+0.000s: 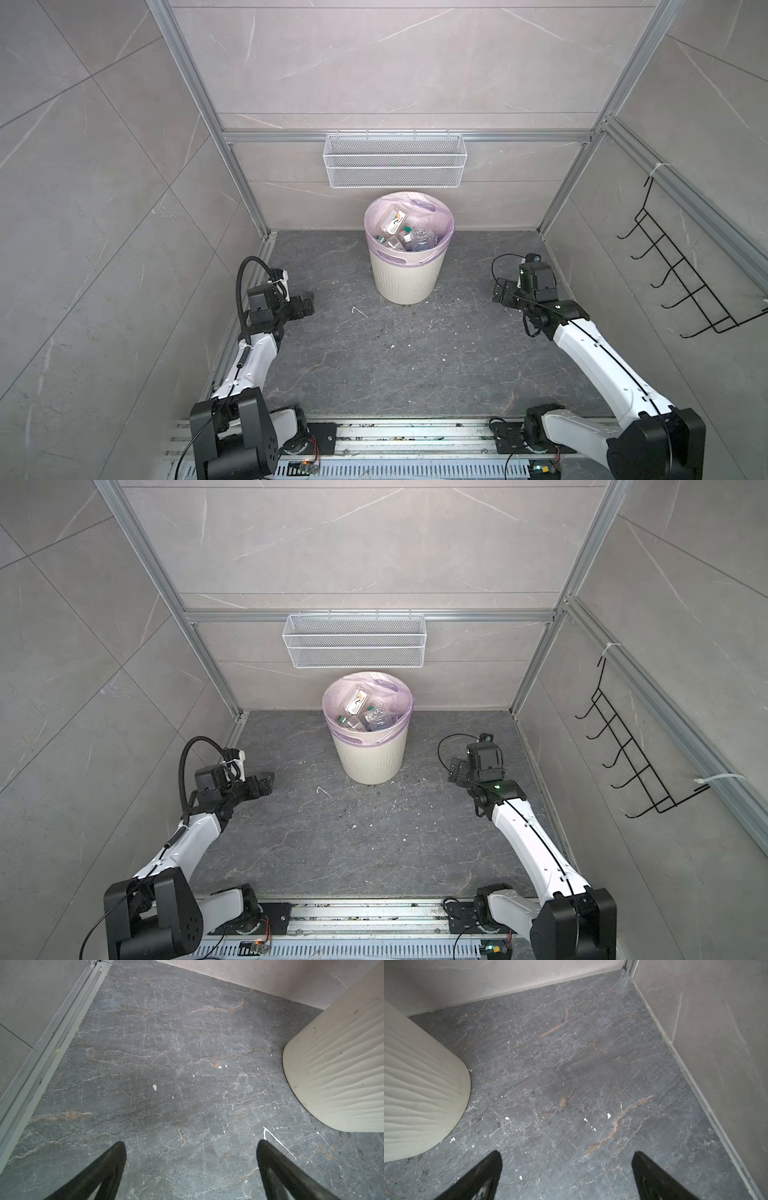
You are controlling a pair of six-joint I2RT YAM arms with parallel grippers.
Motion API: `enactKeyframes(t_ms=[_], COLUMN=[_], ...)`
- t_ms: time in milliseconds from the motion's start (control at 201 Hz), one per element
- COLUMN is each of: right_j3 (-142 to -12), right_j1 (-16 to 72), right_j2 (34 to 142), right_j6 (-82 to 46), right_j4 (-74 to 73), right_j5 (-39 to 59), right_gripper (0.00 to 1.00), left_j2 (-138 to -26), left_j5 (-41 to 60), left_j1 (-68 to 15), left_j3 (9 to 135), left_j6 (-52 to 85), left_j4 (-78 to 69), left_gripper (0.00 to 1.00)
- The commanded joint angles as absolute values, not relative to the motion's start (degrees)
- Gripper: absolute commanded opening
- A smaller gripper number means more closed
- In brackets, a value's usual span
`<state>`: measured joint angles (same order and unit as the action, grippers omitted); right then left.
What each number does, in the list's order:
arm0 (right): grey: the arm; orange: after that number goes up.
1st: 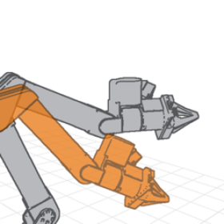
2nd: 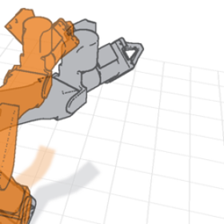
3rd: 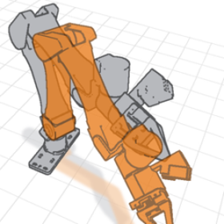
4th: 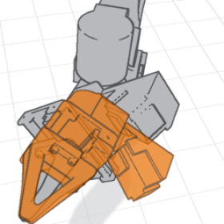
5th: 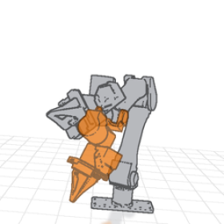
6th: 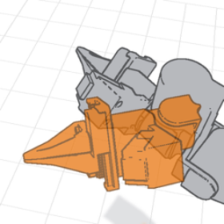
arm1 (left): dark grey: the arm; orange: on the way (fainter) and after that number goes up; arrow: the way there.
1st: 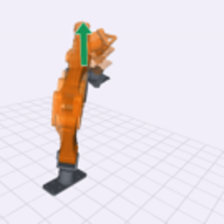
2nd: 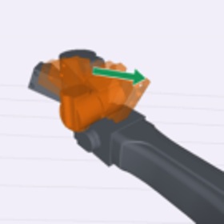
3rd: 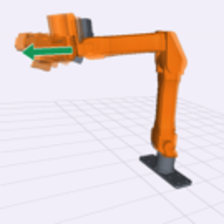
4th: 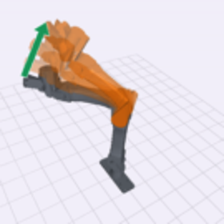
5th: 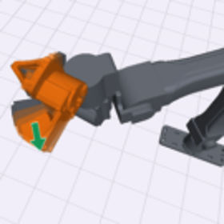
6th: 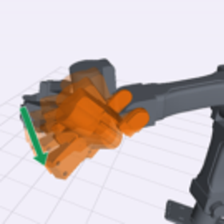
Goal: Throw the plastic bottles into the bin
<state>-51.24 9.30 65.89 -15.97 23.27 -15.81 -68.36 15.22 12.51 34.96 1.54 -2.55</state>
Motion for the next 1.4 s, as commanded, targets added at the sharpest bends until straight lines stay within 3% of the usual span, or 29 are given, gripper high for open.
enactKeyframes(t_ms=[0, 951, 1394], right_j3=[-50.13, -28.04, -21.97], right_j1=[9.04, 8.82, 8.70], right_j2=[65.49, 76.42, 84.18], right_j6=[-13.48, 0.57, 1.88], right_j4=[17.62, -27.58, -45.40], right_j5=[-18.33, -14.40, -7.43], right_gripper=[1.00, 1.00, 1.00], left_j2=[-69.33, -84.12, -82.43], left_j5=[16.32, 21.97, 20.97], left_j1=[13.00, 14.05, 13.87], left_j3=[34.63, 25.86, 20.53], left_j6=[2.18, 3.97, 3.86], left_j4=[-9.73, -39.15, -47.26], left_gripper=[1.00, 1.00, 1.00])
